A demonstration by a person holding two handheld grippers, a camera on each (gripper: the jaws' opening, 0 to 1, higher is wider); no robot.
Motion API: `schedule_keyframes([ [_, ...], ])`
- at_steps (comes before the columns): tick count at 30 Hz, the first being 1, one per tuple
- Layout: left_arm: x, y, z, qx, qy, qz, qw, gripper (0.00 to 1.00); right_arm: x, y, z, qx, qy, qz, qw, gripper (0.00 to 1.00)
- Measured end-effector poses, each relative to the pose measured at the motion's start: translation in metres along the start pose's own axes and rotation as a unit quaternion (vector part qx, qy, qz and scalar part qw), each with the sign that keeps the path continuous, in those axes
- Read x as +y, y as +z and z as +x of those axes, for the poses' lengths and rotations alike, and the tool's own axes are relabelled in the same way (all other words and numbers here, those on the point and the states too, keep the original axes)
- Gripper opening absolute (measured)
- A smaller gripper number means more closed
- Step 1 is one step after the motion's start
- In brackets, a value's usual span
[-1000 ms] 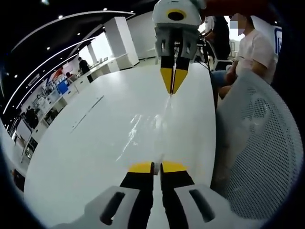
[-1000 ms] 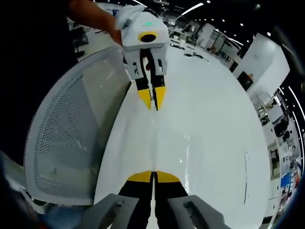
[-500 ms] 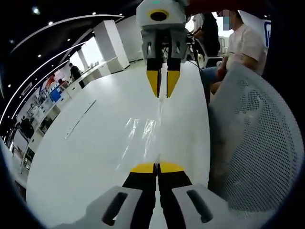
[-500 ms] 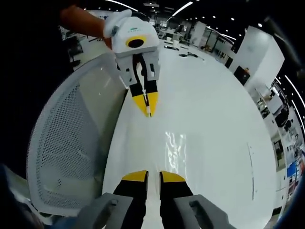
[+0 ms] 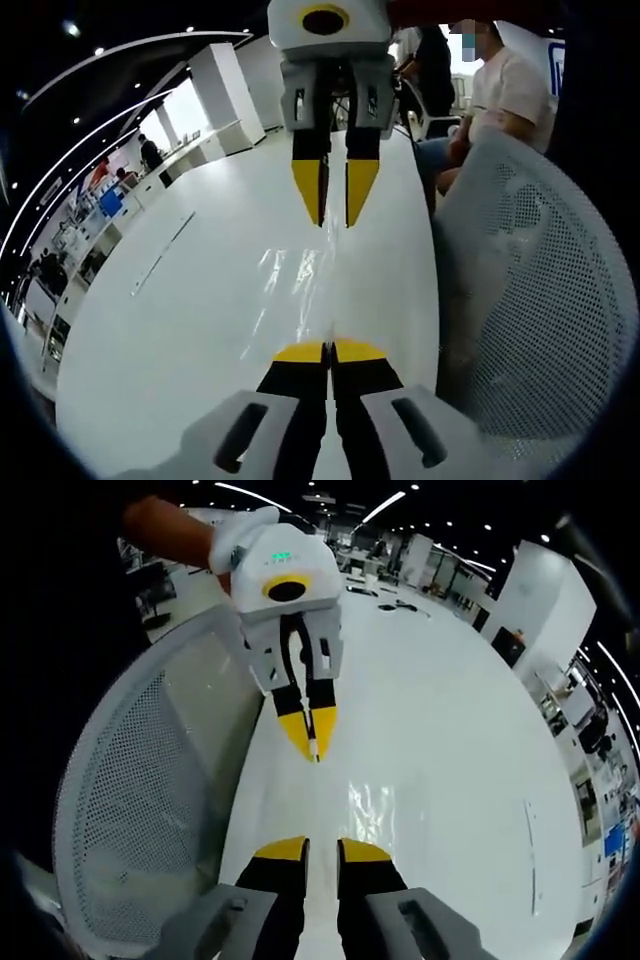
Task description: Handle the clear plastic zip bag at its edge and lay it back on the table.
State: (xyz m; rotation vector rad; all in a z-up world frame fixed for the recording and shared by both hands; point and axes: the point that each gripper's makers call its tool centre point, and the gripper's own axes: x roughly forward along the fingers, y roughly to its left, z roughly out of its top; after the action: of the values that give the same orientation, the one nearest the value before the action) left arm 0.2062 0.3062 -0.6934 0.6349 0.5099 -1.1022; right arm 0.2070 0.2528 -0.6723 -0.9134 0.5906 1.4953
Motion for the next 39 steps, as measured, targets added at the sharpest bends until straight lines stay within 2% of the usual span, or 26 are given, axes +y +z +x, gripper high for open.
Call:
schedule_keyframes([
  [23, -0.001, 0.002, 0.003, 0.002, -0.008, 0.003, 1.0, 0.0, 0.009, 0.027, 0.025, -0.026, 0.018, -0.016, 0.9994, 0.1],
  [39, -0.003, 0.003, 0.005, 0.005, -0.014, -0.002, 0.9999, 0.0, 0.008, 0.043, 0.038, -0.039, 0.02, -0.028, 0.9987, 0.07],
])
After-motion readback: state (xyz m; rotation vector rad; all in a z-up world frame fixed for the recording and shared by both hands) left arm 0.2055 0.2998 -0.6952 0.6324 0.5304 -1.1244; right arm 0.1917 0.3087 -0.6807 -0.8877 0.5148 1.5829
